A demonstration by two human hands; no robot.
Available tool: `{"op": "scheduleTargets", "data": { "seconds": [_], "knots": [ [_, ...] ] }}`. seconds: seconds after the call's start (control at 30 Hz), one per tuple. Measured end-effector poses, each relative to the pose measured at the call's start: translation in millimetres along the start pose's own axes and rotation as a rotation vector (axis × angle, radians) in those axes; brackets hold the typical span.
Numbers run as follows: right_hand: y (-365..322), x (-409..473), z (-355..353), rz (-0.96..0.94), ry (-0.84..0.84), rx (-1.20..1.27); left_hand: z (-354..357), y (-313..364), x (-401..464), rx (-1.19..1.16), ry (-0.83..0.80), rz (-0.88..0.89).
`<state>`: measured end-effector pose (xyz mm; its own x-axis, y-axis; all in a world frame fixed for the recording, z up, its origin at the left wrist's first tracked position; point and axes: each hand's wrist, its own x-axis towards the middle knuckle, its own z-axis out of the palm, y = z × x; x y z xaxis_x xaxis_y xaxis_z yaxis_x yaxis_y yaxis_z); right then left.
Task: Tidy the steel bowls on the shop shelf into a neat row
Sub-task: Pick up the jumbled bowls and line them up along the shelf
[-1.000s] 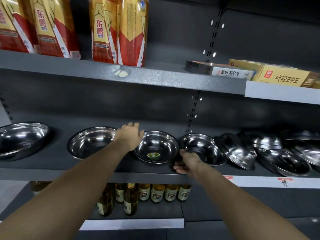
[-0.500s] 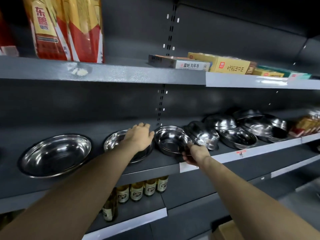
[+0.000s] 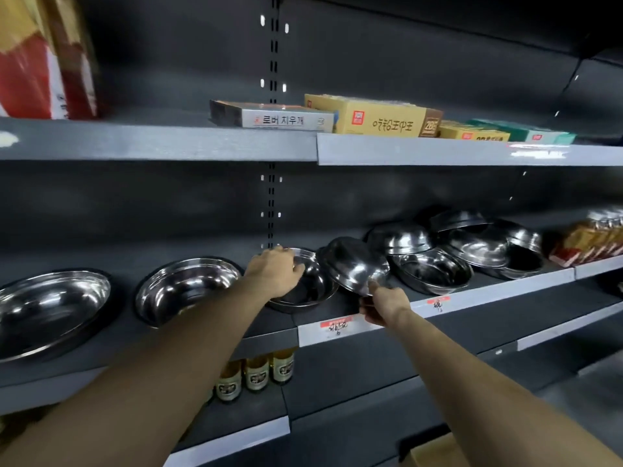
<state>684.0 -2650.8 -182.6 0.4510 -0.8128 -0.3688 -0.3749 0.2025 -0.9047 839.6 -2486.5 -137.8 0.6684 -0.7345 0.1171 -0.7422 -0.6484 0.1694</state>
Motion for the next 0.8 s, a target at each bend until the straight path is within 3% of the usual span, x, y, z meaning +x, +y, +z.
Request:
{"op": "scheduleTargets", "data": {
  "seconds": [0.43, 0.8],
  "knots": [
    [-1.2, 85.6, -50.2, 0.033, -0.125, -0.006, 34.5, 97.2, 38.7, 0.015, -0.094, -0.113],
    [5.0, 124.2, -44.7, 0.021, -0.197, -0.068, 57.1, 122.6, 62.5, -0.284, -0.108, -0.329]
  ]
}}
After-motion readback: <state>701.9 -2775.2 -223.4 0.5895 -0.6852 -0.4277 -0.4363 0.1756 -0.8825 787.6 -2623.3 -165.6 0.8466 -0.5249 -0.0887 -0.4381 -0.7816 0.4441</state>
